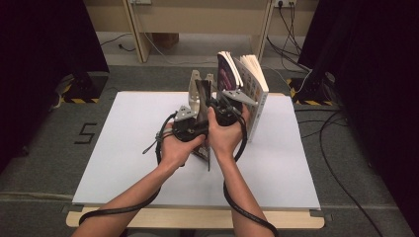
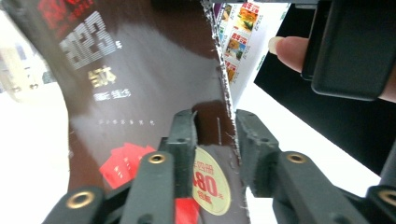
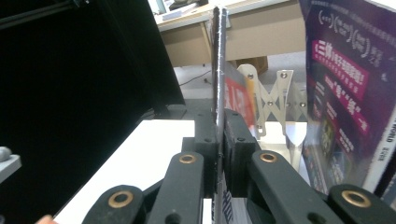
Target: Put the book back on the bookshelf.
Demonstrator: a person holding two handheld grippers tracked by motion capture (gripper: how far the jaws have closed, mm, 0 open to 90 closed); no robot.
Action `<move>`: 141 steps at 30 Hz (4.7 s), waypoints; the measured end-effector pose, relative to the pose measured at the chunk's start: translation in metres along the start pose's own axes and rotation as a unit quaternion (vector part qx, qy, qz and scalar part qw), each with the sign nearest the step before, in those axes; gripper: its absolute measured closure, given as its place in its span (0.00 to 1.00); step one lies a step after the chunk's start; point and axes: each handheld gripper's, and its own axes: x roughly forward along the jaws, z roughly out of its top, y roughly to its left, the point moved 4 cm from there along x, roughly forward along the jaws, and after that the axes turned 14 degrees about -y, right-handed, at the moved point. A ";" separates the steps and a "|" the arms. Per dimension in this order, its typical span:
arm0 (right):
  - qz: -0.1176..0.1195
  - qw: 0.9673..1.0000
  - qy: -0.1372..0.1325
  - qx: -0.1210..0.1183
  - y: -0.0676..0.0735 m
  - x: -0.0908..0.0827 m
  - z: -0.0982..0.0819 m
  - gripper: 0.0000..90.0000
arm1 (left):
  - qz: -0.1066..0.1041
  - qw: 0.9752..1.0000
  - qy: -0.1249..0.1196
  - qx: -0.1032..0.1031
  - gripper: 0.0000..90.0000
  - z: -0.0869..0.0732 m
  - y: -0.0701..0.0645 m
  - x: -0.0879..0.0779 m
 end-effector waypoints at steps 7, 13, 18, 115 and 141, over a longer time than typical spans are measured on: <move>0.008 1.000 0.006 -0.009 0.006 0.005 -0.002 0.94 | 0.025 1.000 -0.011 0.006 0.89 -0.001 0.004 -0.009; 0.013 1.000 0.012 -0.019 0.010 0.010 -0.004 0.90 | 0.043 0.999 -0.017 0.019 0.96 -0.003 0.010 -0.015; 0.017 1.000 0.015 -0.022 0.011 0.012 -0.005 0.88 | 0.046 0.999 -0.025 0.013 0.96 -0.005 0.012 -0.017; -0.078 0.994 0.067 0.029 -0.131 -0.117 -0.092 0.66 | 0.114 0.982 -0.153 -0.009 0.74 0.007 0.102 0.010; -0.083 0.993 0.078 0.041 -0.138 -0.119 -0.095 0.64 | 0.092 0.979 -0.096 -0.154 0.93 0.013 0.104 0.031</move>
